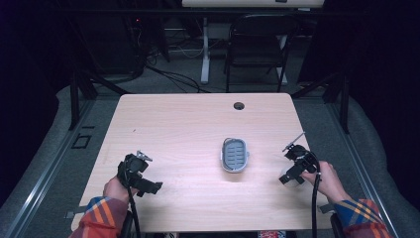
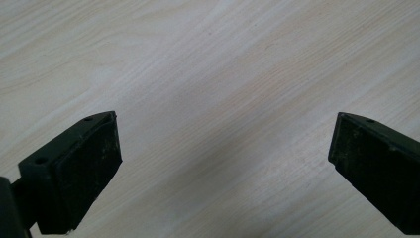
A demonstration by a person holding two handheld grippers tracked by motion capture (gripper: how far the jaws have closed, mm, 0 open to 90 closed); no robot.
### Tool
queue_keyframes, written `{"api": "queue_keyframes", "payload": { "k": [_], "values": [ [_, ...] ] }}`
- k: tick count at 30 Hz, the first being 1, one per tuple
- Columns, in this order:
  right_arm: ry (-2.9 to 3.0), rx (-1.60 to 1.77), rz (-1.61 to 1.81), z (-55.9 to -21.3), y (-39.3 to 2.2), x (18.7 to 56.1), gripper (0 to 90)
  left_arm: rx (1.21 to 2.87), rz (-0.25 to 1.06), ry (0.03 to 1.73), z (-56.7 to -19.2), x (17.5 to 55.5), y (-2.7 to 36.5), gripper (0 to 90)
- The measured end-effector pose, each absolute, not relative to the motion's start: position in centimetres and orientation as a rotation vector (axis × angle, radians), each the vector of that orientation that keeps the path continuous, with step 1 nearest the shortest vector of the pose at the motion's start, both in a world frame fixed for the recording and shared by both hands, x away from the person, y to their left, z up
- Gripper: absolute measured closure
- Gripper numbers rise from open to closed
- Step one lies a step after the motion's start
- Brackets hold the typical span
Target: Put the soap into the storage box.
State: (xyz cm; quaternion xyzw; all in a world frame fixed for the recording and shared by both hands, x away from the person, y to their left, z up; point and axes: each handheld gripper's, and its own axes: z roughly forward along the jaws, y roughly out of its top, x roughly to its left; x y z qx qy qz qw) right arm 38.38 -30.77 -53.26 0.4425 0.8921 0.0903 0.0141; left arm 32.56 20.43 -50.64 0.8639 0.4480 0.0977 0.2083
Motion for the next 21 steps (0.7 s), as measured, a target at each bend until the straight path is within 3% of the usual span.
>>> {"api": "queue_keyframes", "payload": {
  "k": [21],
  "values": [
    [2.808, 1.285, 0.150, -53.48, -30.05, 38.03, 14.0, 2.410, 0.279, 1.236, -50.61, 32.49, 20.41, 0.0]
  ]
}}
